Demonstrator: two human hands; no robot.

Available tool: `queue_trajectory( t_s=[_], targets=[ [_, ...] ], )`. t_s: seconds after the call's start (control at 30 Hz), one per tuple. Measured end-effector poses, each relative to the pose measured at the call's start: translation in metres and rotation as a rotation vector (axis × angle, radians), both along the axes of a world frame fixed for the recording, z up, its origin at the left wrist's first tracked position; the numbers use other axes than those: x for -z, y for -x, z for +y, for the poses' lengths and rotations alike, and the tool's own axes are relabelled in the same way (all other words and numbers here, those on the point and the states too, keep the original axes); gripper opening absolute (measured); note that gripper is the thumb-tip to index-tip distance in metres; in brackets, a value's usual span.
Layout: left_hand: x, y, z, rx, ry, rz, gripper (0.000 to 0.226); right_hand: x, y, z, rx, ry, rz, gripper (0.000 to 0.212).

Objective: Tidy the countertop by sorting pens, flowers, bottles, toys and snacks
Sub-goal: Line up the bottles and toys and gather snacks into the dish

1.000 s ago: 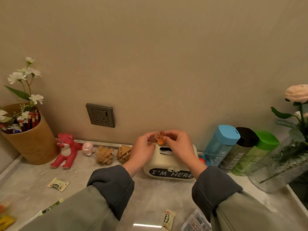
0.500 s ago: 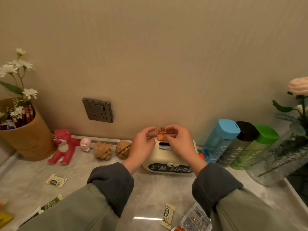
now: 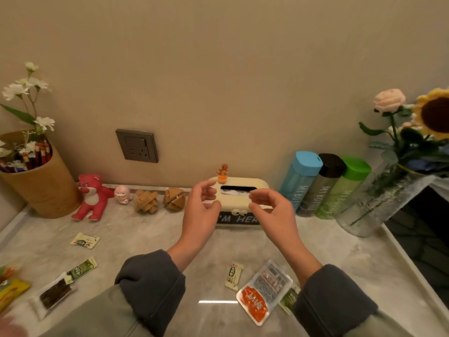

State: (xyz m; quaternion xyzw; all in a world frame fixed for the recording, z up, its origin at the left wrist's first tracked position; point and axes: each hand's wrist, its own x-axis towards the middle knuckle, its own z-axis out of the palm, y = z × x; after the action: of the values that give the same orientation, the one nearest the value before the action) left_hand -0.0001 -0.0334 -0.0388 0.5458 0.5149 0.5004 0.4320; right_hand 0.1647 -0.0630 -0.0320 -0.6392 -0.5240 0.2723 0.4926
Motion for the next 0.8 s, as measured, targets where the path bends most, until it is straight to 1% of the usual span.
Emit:
queue_trajectory(
  t_s=[0.1,0.27,0.37,0.47,0.53,0.67,0.8],
  targets=[
    [0.009,-0.005,-0.031,0.091,0.035,0.008,0.039,0.013,-0.011,-0.036,0.03,0.059,0.021,0.023],
    [0.039,-0.026,-0.081,0.198,0.128,0.057,0.036,0.04,-0.027,-0.086,0.113,0.167,0.018,0.021],
    [0.055,-0.038,-0.107,0.248,0.153,0.06,0.039,0.055,-0.036,-0.112,0.13,0.175,0.008,0.022],
    [0.067,-0.048,-0.128,0.275,0.173,0.079,0.042,0.067,-0.046,-0.134,0.112,0.148,-0.017,0.028],
    [0.072,-0.051,-0.138,0.279,0.152,0.109,0.042,0.071,-0.049,-0.142,0.115,0.112,-0.062,0.032],
    [0.08,-0.063,-0.158,0.28,0.067,0.266,0.04,0.084,-0.064,-0.154,0.114,0.052,-0.167,0.043],
    [0.089,-0.078,-0.172,0.241,-0.033,0.406,0.038,0.103,-0.081,-0.16,0.11,0.136,-0.215,0.053]
  ],
)
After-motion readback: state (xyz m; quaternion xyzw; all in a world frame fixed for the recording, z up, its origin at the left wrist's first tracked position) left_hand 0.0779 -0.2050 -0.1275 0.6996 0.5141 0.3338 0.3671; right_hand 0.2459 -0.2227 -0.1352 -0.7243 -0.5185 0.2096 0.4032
